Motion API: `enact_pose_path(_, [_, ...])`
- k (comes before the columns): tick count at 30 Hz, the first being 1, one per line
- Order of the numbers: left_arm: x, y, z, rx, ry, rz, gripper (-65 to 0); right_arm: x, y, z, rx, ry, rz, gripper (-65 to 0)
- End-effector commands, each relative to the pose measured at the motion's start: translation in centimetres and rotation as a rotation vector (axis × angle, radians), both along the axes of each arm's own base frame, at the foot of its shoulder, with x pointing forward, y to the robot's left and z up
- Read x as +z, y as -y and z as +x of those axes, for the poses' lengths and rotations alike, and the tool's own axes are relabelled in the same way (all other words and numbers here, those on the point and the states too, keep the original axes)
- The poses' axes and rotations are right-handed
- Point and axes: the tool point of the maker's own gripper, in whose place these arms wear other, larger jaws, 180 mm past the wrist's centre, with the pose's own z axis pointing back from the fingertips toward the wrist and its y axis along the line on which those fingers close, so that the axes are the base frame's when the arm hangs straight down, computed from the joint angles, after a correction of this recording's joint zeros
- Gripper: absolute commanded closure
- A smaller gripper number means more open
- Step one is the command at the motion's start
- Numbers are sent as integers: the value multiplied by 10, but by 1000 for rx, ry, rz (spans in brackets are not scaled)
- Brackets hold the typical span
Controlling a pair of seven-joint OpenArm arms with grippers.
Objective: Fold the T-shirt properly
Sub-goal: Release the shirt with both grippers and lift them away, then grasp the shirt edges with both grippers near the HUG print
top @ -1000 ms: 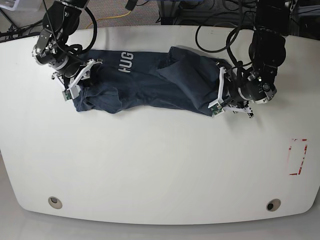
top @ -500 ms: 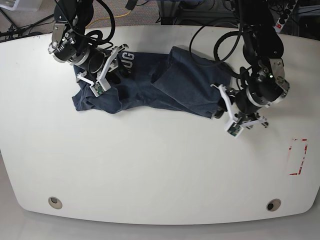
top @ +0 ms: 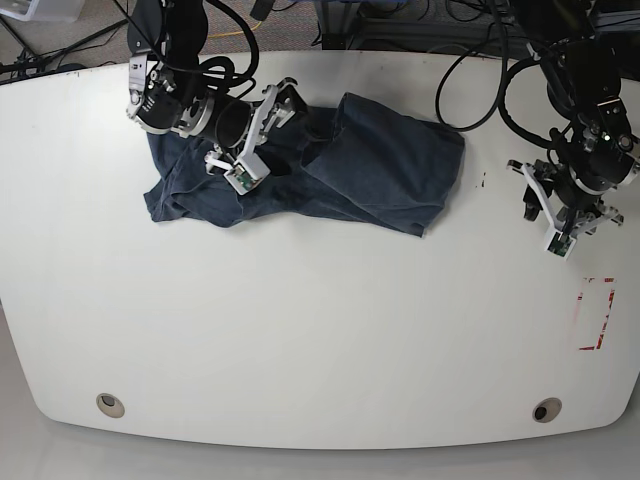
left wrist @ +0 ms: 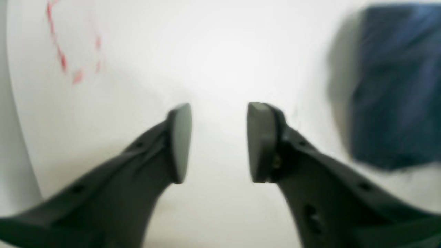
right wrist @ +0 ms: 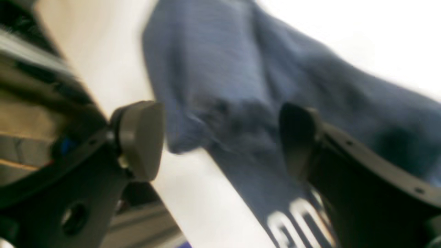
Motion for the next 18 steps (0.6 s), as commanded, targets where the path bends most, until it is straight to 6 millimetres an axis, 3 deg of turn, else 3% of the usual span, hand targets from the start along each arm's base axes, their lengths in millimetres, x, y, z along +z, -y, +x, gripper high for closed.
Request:
enact_pose_path(1, [15,-16,2,38,51,13,-315,4,-3,13,-3,18,38,-495])
enact_pose_path(6, [14,-44,-16,131,40,21,-354,-17,-2,23,-14,-52,57,-487])
enact_pose_path(11, [7,-48,-26,139,11,29,-353,-29,-2,29,-18,-89,61,-488])
enact_pose_path(14, [6,-53,-31,137,-5,50,-351,-27,-14,25,12,-89,73,-487])
enact_pose_path(16, [4,-55,-34,139,-13,52,-351,-23,-24,23,33,-81,86,-442])
enact_pose_path(18, [4,-58,-36,151,-12,53,-351,-23,-26,23,33,-83,89,-335])
